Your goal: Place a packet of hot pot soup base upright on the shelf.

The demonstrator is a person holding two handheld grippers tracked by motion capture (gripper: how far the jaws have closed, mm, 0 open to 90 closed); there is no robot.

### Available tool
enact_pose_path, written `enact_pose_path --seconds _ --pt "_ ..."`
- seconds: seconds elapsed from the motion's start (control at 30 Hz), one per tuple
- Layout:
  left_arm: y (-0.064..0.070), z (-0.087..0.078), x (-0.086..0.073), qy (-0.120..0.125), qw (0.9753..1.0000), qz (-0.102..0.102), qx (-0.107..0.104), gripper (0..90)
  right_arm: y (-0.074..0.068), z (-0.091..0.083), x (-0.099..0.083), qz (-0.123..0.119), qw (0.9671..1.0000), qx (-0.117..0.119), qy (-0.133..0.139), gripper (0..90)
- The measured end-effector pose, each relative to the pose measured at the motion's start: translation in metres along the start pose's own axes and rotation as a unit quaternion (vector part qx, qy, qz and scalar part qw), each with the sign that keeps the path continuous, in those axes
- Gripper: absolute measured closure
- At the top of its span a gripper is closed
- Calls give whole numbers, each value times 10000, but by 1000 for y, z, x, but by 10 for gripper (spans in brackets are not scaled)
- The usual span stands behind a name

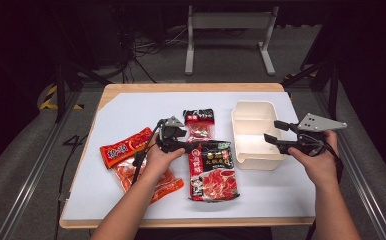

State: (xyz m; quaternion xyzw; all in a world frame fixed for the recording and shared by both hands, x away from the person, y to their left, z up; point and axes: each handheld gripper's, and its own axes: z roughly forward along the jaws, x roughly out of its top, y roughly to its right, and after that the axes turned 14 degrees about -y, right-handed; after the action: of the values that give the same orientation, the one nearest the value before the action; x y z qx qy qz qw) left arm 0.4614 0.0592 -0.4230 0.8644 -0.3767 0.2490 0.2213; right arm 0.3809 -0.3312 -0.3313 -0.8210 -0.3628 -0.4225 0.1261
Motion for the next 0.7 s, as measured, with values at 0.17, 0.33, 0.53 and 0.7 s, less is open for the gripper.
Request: enact_pose_path --seconds 0.17,0.33,0.53,0.7 --pt "1 5 0 -116 9999 28 -102 297 0 0 0 33 10000 -4 3 379" --pt "0 8 -1 -244 9996 3 -139 313 0 0 0 31 10000 2 8 373" --pt "1 13 -1 -463 9987 77 -184 353 0 1 0 5 10000 -4 7 365" --pt "2 15 -1 -714 9973 59 -130 362 0 1 0 5 10000 5 9 358"
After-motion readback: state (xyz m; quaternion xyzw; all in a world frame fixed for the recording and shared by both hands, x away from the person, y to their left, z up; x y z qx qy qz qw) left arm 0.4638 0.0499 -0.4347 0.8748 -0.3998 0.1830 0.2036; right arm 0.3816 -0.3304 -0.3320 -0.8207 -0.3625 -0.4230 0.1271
